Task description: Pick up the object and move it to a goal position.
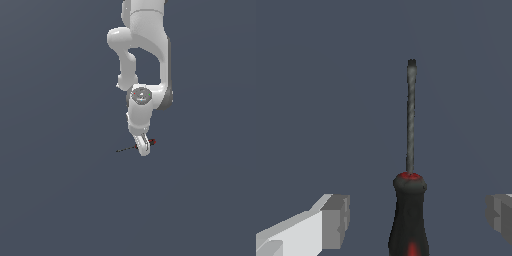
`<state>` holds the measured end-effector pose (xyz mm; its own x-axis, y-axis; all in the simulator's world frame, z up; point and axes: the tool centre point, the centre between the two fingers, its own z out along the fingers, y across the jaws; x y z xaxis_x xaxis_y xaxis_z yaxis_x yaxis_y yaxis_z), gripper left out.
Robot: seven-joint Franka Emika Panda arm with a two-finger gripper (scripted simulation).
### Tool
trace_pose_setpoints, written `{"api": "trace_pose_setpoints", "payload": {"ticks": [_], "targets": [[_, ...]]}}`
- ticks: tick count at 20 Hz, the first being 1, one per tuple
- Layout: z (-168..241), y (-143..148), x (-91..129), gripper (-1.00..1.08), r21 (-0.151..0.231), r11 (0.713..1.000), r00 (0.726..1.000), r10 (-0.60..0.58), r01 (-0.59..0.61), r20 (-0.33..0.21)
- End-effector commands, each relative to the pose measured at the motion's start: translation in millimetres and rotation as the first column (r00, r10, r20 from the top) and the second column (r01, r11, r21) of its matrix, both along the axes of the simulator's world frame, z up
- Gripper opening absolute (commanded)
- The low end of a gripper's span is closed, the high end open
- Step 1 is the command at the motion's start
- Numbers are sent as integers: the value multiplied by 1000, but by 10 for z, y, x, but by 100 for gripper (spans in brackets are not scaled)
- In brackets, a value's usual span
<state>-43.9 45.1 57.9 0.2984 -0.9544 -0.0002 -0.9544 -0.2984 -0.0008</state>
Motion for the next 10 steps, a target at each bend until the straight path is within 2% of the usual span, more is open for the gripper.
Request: {"api": "trace_pose_setpoints", "payload": {"ticks": [1, 10], "targets": [[-89, -3, -7, 100, 0, 1000, 1000, -1, 1, -1], [-422, 0, -8, 100, 0, 1000, 1000, -4, 4, -1]]}}
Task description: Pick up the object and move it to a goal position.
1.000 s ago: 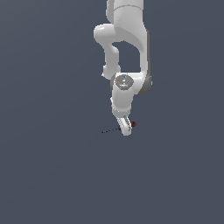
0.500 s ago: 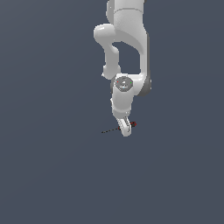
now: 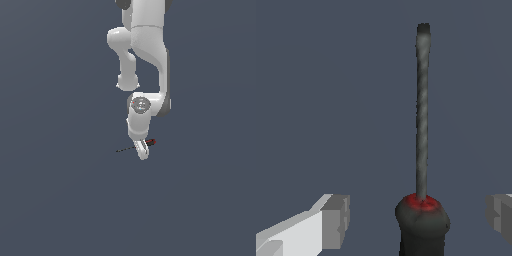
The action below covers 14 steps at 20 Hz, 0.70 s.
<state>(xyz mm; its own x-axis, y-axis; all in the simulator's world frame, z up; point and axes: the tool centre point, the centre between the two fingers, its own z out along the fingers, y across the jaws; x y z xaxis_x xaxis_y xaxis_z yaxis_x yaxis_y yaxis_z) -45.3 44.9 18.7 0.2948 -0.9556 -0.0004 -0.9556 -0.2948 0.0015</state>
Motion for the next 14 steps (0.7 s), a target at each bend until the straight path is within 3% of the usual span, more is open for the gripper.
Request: {"api": "trace_pose_setpoints", "payload": {"ticks": [1, 2, 3, 14], "targets": [[-39, 3, 7, 100, 0, 1000, 1000, 0, 0, 1], [-41, 3, 8, 100, 0, 1000, 1000, 0, 0, 1], [-41, 3, 8, -100, 0, 1000, 1000, 0, 0, 1], [-39, 1, 10, -100, 0, 1000, 1000, 0, 0, 1]]}}
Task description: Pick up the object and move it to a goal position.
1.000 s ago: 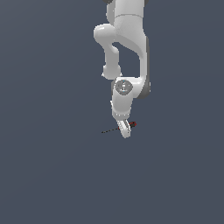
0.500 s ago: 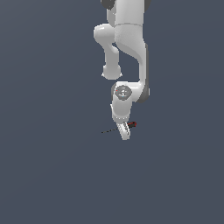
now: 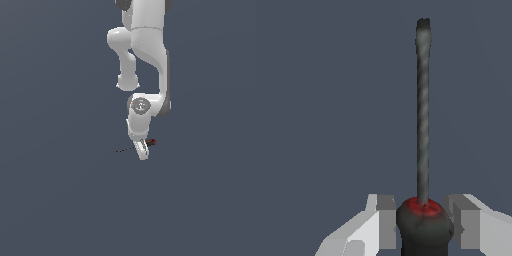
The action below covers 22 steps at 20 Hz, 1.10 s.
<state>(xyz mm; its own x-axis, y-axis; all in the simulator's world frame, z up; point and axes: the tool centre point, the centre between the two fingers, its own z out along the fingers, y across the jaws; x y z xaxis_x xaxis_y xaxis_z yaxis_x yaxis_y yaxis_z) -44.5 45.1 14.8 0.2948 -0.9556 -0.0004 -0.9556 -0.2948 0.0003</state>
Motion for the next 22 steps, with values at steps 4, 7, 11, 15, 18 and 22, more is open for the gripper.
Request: {"api": "trace_pose_setpoints", "payload": {"ticks": [4, 7, 11, 15, 18, 22], "targets": [[24, -40, 53, -100, 0, 1000, 1000, 0, 0, 0], [65, -100, 134, -100, 0, 1000, 1000, 0, 0, 0], [140, -215, 291, -100, -1, 1000, 1000, 0, 0, 0], [236, -361, 495, -100, -1, 1000, 1000, 0, 0, 0], [318, -484, 673, -100, -2, 1000, 1000, 0, 0, 0], [422, -642, 906, -100, -2, 1000, 1000, 0, 0, 0]]}}
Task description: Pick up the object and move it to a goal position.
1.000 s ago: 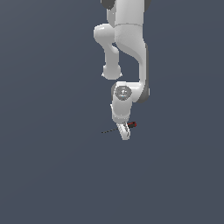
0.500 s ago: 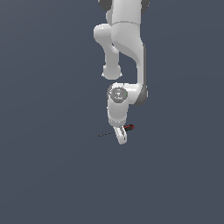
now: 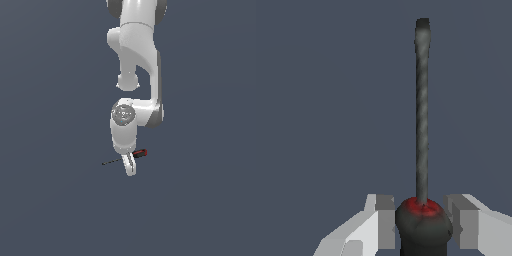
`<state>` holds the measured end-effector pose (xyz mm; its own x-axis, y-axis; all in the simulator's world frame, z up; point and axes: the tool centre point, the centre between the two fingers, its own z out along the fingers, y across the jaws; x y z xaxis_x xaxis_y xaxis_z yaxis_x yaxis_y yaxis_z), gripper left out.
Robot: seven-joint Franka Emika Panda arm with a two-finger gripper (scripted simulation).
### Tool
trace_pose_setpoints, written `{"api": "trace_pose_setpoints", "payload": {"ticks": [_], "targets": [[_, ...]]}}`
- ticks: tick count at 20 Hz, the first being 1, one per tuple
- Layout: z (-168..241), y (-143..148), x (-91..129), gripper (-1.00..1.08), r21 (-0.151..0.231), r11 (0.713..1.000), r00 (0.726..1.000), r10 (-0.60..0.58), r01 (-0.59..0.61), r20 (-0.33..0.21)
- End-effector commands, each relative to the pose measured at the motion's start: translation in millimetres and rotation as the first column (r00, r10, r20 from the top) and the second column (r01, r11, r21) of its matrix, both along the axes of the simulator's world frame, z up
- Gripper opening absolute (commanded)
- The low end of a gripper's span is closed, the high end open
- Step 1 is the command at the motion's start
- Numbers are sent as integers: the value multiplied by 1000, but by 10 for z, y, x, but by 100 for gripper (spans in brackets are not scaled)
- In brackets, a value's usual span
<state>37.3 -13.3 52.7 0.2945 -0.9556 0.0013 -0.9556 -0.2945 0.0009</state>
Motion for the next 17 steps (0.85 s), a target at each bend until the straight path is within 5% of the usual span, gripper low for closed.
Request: {"api": "trace_pose_setpoints", "payload": {"ticks": [1, 17], "targets": [[65, -90, 136, -100, 0, 1000, 1000, 1, -1, 0], [206, -306, 481, -100, 1, 1000, 1000, 1, -1, 0]]}}
